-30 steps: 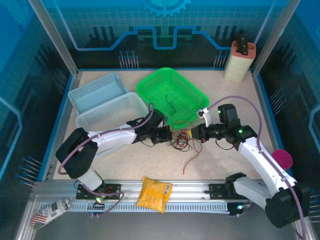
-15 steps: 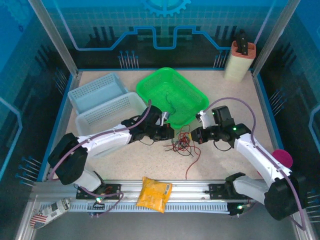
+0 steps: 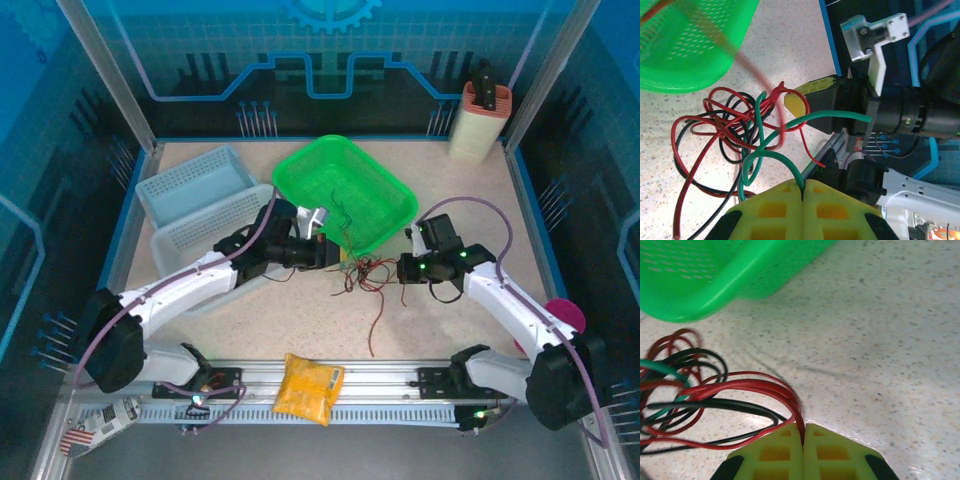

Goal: Untangle the cables

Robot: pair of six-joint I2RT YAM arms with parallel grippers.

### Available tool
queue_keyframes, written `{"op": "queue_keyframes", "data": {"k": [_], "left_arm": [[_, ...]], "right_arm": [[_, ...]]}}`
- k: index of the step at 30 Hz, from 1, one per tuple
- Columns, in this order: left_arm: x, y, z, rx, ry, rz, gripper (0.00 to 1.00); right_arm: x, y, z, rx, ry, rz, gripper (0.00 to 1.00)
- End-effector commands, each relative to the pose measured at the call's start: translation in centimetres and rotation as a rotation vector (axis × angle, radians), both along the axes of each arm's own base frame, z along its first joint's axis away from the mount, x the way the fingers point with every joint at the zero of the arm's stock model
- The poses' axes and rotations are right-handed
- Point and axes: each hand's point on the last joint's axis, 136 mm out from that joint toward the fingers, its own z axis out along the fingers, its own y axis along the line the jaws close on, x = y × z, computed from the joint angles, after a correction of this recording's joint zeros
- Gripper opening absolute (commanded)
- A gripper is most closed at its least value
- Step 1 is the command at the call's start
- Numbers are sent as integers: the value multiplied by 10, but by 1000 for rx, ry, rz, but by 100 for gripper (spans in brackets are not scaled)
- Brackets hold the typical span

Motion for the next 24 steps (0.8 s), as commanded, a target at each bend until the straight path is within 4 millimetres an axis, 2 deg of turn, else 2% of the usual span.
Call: {"op": "queue_keyframes", "data": {"k": [1, 8, 14, 19, 22, 24], "left_arm": [[-12, 5, 16, -28, -23, -57, 0], [-14, 19, 12, 1, -26, -51, 0], [-13, 26, 14, 16, -39, -58, 0], [-10, 38, 21, 39, -63, -45, 0], [-10, 42, 27, 33, -81, -47, 0], [-10, 39, 30, 14, -83, -61, 0]], "right_arm": [[-6, -26, -12, -93, 48, -110, 0], [-7, -56, -10, -112, 47, -235, 0], [-10, -69, -9, -113, 45, -272, 0], [-15, -82, -14, -124, 56, -334, 0], [-14, -79, -12, -90, 47, -324, 0], [-10, -67, -6, -30, 18, -267, 0]]}}
